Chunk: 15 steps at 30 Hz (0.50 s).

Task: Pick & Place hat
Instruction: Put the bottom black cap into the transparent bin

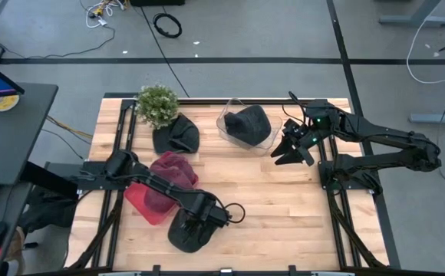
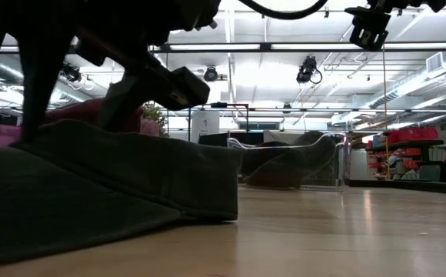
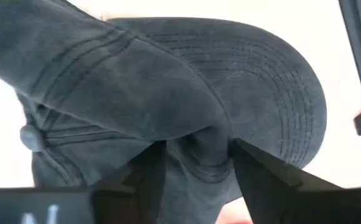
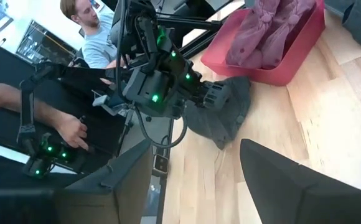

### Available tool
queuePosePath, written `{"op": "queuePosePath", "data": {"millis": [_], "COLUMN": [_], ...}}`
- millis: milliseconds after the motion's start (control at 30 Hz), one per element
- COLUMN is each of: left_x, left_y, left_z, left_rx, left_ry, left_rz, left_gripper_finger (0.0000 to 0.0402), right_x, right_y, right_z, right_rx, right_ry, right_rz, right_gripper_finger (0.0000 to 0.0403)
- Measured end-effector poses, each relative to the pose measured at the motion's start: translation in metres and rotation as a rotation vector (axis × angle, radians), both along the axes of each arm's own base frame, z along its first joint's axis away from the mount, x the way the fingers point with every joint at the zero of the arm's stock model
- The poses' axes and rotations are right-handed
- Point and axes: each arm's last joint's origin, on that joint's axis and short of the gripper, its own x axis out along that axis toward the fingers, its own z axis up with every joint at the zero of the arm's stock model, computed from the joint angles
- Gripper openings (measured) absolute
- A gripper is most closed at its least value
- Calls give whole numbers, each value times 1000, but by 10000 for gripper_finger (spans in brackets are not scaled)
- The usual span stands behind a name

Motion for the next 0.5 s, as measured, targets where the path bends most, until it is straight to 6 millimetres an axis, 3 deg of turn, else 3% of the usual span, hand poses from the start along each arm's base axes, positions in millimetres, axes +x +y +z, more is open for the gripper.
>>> {"op": "queuePosePath", "data": {"millis": [100,267,500], "left_x": [0,0,-4], "left_y": [1,0,-2], "left_z": [0,0,13], "left_rx": [0,10,92], "left_ry": [1,-5,12], "left_rz": [-15,-23,-40], "left_gripper_finger": [135,18,7], "right_x": [0,0,0], "right_y": [0,0,0], "right_z": [0,0,0], "right_rx": [1,1,5], "right_ry": [-5,-4,-2], "right_rz": [4,4,3], "right_gripper_finger": [245,245,245]}}
